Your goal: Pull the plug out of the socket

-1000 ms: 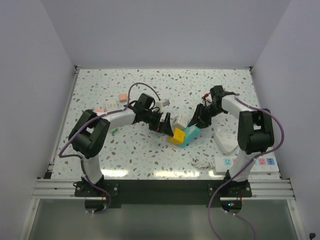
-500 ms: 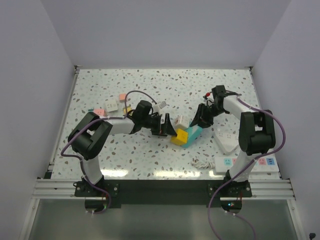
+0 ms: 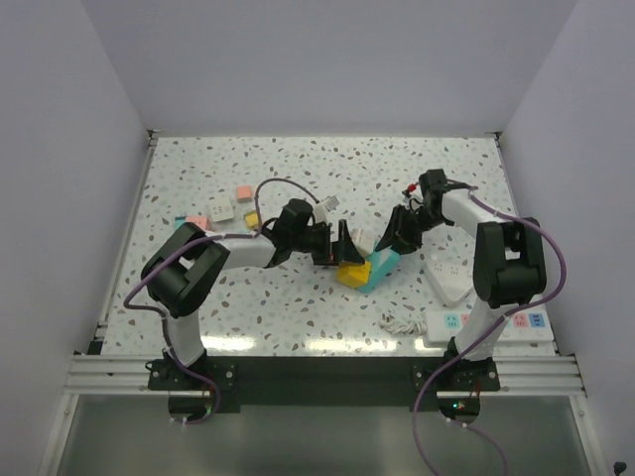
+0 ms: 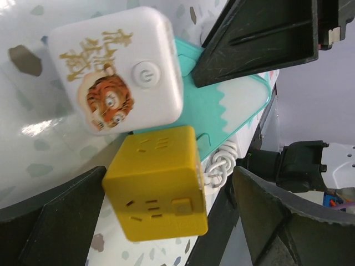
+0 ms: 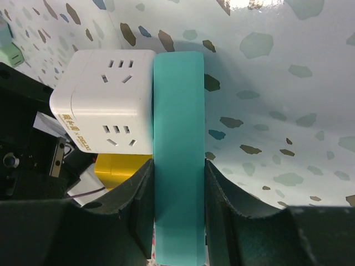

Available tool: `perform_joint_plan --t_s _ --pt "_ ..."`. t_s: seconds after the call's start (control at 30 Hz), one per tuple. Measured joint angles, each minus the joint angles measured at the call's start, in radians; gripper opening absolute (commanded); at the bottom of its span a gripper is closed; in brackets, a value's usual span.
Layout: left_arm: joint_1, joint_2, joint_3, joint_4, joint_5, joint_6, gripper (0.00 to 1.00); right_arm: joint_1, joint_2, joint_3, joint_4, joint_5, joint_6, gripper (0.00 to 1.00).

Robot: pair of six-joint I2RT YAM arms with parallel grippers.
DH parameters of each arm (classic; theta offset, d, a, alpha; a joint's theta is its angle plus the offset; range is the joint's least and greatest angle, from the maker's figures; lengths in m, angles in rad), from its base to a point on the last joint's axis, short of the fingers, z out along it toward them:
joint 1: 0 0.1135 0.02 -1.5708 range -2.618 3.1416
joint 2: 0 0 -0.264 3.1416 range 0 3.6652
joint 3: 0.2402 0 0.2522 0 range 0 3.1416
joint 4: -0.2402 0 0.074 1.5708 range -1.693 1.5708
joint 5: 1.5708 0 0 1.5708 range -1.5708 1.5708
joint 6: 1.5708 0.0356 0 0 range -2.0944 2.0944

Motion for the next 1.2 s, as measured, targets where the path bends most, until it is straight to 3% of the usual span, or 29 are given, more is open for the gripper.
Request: perform_joint_plan --t_s 0.1,0.2,0.23,0.27,0.33,0.37,0.5,0.63,0.7,0.73,0.8,0.83,0.87,1.0,1.2 --pt "-0.027 0.032 0.057 -0.05 -0.009 0.035 1.0 0.0 0.0 0.0 0.001 0.0 0.004 0.0" --pt "-0.043 0.06 0.074 -0.082 -0.008 0.06 0.88 0.001 0.0 0.0 0.005 -0.001 0.01 0.0" --pt "-0.047 0.066 0.074 -0.092 -0.006 0.066 0.72 0.001 0.0 0.0 0.008 -0.001 0.011 0.05" --pt "-0.05 0.073 0.074 -0.104 -0.005 0.077 0.72 0.001 0.0 0.0 0.012 -0.001 0.013 0.05" --pt "-0.053 0.077 0.075 -0.115 0.004 0.08 0.58 0.001 0.0 0.0 0.013 -0.002 0.013 0.21" --pt "-0.053 0.077 0.076 -0.115 0.008 0.079 0.52 0.001 0.0 0.0 0.009 -0.006 0.013 0.35" --pt "-0.051 0.077 0.076 -0.112 0.011 0.083 0.26 0.001 0.002 0.0 0.014 -0.014 0.009 0.6" --pt "-0.054 0.077 0.079 -0.114 0.013 0.086 0.17 0.011 0.003 0.0 0.011 -0.028 -0.012 0.69" --pt "-0.054 0.077 0.082 -0.116 0.013 0.086 0.14 0.027 0.005 0.0 0.009 -0.028 -0.019 0.62" --pt "-0.054 0.077 0.083 -0.117 0.013 0.089 0.13 0.039 0.009 0.0 0.008 -0.028 -0.024 0.43" --pt "-0.052 0.075 0.087 -0.136 0.014 0.089 0.11 0.057 0.023 0.0 0.005 -0.004 -0.047 0.22" --pt "-0.049 0.074 0.087 -0.146 0.021 0.085 0.1 0.057 0.031 0.0 0.002 0.0 -0.03 0.07" --pt "-0.047 0.074 0.087 -0.152 0.024 0.084 0.09 0.054 0.037 0.003 -0.005 -0.005 -0.027 0.0" --pt "-0.048 0.071 0.087 -0.159 0.023 0.084 0.0 0.054 0.041 0.005 -0.009 -0.009 -0.032 0.0" --pt "-0.039 0.06 0.078 -0.163 0.022 0.091 0.0 0.062 0.05 0.026 -0.043 0.028 -0.029 0.0"
